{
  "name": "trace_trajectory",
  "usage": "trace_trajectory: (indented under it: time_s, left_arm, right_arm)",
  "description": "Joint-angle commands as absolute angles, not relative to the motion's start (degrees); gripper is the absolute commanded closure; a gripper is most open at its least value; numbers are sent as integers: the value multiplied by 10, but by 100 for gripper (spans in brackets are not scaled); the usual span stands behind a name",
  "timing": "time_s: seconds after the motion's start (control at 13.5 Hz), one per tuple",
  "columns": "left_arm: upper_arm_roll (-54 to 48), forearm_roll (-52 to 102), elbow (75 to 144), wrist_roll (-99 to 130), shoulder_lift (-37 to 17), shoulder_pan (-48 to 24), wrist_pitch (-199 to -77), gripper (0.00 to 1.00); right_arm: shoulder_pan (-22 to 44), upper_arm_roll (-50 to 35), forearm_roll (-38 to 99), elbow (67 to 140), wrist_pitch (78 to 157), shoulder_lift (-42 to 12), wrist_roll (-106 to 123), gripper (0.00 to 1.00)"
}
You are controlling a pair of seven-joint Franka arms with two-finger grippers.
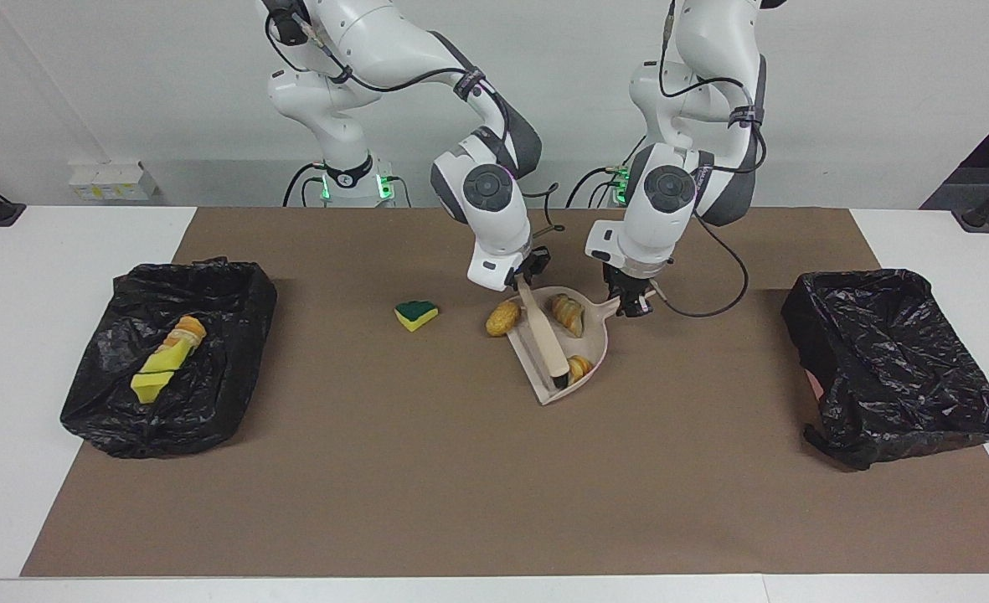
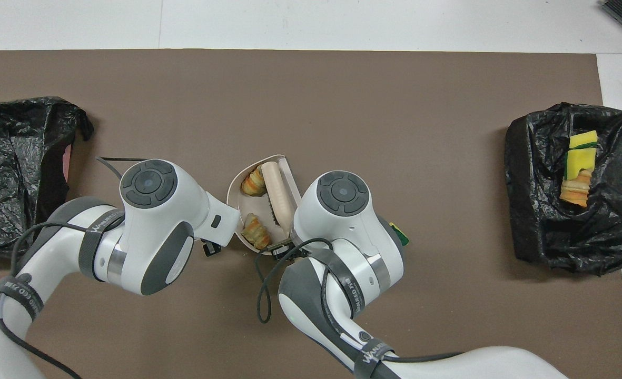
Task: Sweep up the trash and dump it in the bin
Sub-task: 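Sweep the remaining bread into the dustpan with the right gripper, then sweep the green sponge and bread into the dustpan with the brush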
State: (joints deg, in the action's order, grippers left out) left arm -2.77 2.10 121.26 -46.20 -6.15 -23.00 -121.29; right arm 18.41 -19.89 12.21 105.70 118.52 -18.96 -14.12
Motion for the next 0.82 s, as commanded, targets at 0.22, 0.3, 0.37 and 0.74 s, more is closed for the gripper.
trace_trajectory:
  time_s: [0.22, 0.3, 0.37, 0.74]
  left_arm:
    - [-23, 19, 1232, -520, -46, -223, -1215, 100]
    - [-24, 19, 1234, -518, -44, -226, -1217, 100]
    - [-24, 19, 1240, -520, -43, -226, -1218, 100]
    - [-25, 20, 1264, -519, -28, -232, -1222, 100]
  right_arm:
    - [89, -196, 122, 1030, 1032, -103, -149, 100]
    - [70, -194, 122, 1030, 1001, -87, -149, 100]
    - [56, -192, 118, 1035, 971, -73, -157, 100]
    - [-12, -193, 37, 1143, 962, -7, -237, 100]
